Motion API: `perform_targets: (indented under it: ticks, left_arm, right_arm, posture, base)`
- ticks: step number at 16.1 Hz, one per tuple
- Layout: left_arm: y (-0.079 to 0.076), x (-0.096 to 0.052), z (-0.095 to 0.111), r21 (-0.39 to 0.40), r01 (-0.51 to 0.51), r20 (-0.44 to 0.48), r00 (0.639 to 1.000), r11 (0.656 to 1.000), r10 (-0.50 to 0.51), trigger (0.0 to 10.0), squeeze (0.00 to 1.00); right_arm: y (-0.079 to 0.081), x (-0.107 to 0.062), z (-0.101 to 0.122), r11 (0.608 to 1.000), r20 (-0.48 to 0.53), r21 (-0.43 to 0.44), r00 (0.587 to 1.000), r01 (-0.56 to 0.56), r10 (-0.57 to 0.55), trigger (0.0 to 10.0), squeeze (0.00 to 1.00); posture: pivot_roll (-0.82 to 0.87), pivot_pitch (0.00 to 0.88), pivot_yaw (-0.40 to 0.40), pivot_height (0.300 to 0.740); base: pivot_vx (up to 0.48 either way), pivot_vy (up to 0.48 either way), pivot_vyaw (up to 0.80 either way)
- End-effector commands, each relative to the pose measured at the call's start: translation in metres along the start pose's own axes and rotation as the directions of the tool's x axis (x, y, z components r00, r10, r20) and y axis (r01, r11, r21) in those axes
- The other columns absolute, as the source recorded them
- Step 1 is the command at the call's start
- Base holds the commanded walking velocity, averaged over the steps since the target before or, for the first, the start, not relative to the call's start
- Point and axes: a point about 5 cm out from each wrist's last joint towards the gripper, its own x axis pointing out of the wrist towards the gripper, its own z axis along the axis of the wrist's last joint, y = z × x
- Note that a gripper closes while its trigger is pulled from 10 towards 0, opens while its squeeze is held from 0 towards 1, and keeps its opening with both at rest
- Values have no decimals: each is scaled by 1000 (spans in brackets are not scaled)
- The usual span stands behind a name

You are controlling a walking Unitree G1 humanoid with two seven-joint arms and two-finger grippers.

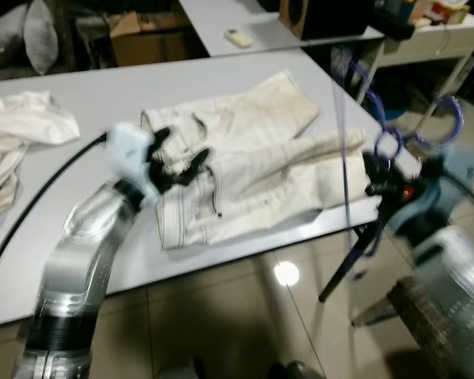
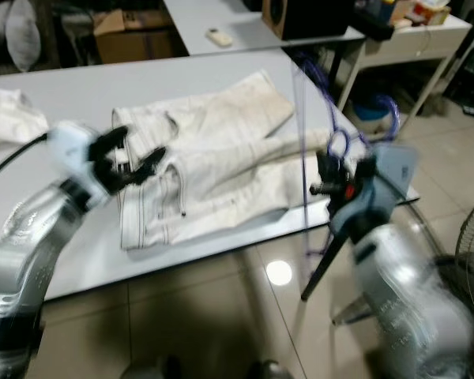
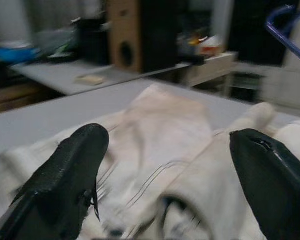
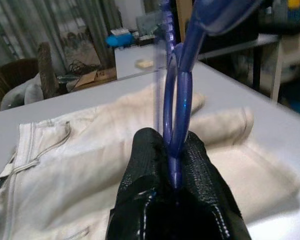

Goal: Hang hanger

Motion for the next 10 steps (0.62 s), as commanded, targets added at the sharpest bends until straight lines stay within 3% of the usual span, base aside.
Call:
perform_targets:
  ticks: [1,4,6,7,8,10]
  left_arm:
    - [0,-7,6,40,-77,6,997,996,77,10000,0]
    - [-6,-20,-4,52,-147,-32,988,988,149,10000,0]
    - [-17,-21,-8,40,-172,-50,983,984,174,10000,0]
    - [-18,-20,-7,44,-175,-53,983,984,177,10000,0]
    - [-18,-18,-6,46,-181,-55,982,982,183,10000,0]
    - [-18,-14,-4,64,-178,-50,982,982,182,10000,0]
  right_arm:
    - [7,-3,3,1000,32,-1,999,-6,6,10000,0]
    - [20,-3,-3,999,32,-28,999,-20,21,10000,0]
    - [22,-2,-3,988,86,-146,995,54,-41,10000,0]
    - [22,-2,-2,986,100,-159,994,57,-41,10000,0]
    - [23,-3,-3,986,108,-161,994,51,-34,10000,0]
    - [22,-6,-8,995,106,-80,993,52,-44,10000,0]
  posture:
    - [21,30,8,740]
    - [27,28,3,740]
    - [31,22,-6,740]
    - [31,21,-6,740]
    - [31,19,-6,740]
    - [26,7,-10,740]
  base:
    - [0,0,0]
    - [0,0,0]
    - [0,450,0]
    - [0,480,0]
    - [0,480,0]
    - [0,480,0]
